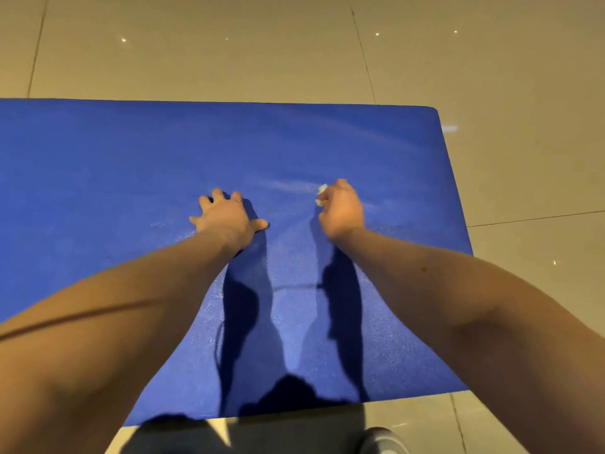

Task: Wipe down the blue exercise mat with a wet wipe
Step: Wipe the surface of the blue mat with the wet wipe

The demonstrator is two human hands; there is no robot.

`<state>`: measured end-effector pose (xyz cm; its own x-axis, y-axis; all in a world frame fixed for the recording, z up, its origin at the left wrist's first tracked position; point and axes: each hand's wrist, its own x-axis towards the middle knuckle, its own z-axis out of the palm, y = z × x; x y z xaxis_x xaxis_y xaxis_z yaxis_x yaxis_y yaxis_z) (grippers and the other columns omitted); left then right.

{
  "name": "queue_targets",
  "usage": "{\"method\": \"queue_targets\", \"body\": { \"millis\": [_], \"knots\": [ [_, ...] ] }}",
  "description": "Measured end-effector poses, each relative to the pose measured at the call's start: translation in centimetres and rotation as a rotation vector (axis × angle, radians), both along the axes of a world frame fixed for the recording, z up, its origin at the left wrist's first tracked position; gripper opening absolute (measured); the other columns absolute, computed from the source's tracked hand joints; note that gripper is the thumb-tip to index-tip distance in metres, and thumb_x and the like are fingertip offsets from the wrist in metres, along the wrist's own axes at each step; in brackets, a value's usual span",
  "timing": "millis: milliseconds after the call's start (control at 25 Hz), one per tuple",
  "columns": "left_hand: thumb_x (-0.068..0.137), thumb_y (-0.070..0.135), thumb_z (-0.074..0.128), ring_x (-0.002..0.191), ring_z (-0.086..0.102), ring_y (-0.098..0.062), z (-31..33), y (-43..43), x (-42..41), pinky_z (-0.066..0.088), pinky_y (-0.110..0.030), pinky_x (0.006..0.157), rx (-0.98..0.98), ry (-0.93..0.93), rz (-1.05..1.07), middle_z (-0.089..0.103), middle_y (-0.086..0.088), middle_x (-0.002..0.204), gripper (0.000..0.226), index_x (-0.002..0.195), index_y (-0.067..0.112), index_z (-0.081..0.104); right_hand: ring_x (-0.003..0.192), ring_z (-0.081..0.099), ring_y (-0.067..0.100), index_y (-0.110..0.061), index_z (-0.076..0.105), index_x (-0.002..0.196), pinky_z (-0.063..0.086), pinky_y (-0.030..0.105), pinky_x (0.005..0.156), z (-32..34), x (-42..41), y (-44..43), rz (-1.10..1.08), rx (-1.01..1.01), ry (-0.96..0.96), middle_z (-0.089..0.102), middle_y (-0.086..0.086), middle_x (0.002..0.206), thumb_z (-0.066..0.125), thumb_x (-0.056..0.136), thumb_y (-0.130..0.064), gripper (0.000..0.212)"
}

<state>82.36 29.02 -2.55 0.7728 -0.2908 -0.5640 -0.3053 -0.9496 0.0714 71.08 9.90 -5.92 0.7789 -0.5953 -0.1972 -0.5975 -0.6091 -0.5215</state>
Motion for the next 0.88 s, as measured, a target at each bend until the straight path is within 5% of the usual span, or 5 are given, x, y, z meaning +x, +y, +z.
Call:
{"method": "queue_targets", "body": {
  "millis": [120, 280, 440, 640, 880],
  "knots": [
    [0.084, 0.067, 0.065, 0.147, 0.012, -0.036, -0.3, -0.3, 1.9, 0.037, -0.064, 0.108, -0.105, -0.087, -0.022, 0.019, -0.007, 0.158, 0.087, 0.148, 0.015, 0.039, 0.103, 0.061, 0.026, -0.009, 0.06, 0.101, 0.05, 0.035, 0.087, 0.7, -0.8, -3.8, -0.196, 0.003, 0.071, 0.058, 0.001, 0.113, 0.054, 0.091, -0.009, 0.012],
    [0.074, 0.072, 0.073, 0.152, -0.005, -0.04, -1.3, -0.2, 3.6, 0.032, -0.073, 0.106, 0.028, -0.014, -0.037, -0.003, -0.002, 0.165, 0.111, 0.158, 0.037, 0.01, 0.102, 0.053, 0.025, -0.007, 0.06, 0.11, 0.037, 0.025, 0.079, -0.2, 1.0, -0.2, -0.324, 0.055, -0.013, 0.053, 0.01, 0.12, 0.057, 0.089, -0.005, 0.022],
    [0.067, 0.073, 0.078, 0.145, 0.008, -0.042, -1.2, -0.6, 4.0, 0.043, -0.069, 0.098, 0.052, -0.027, -0.052, 0.009, -0.005, 0.157, 0.108, 0.151, 0.036, 0.02, 0.091, 0.043, 0.017, -0.01, 0.061, 0.098, 0.042, 0.027, 0.082, -0.8, 4.0, 5.6, -0.052, 0.133, -0.148, 0.054, 0.013, 0.114, 0.055, 0.089, 0.0, 0.015],
    [0.065, 0.068, 0.082, 0.144, 0.01, -0.042, -0.8, -1.3, 4.2, 0.043, -0.069, 0.097, 0.057, -0.004, -0.006, 0.011, -0.008, 0.154, 0.104, 0.144, 0.031, 0.026, 0.091, 0.063, 0.03, -0.004, 0.068, 0.096, 0.054, 0.039, 0.084, -1.3, 4.2, 2.6, 0.179, 0.021, -0.114, 0.057, 0.01, 0.106, 0.055, 0.092, -0.002, 0.014],
    [0.066, 0.068, 0.082, 0.144, 0.009, -0.042, -1.2, -1.1, 4.3, 0.041, -0.07, 0.099, 0.043, -0.009, -0.001, 0.011, -0.007, 0.154, 0.106, 0.148, 0.035, 0.023, 0.106, 0.06, 0.029, 0.0, 0.063, 0.111, 0.047, 0.03, 0.082, -0.3, 3.4, -7.3, -0.21, -0.084, 0.077, 0.053, 0.009, 0.117, 0.052, 0.092, -0.004, 0.022]
  ]
}}
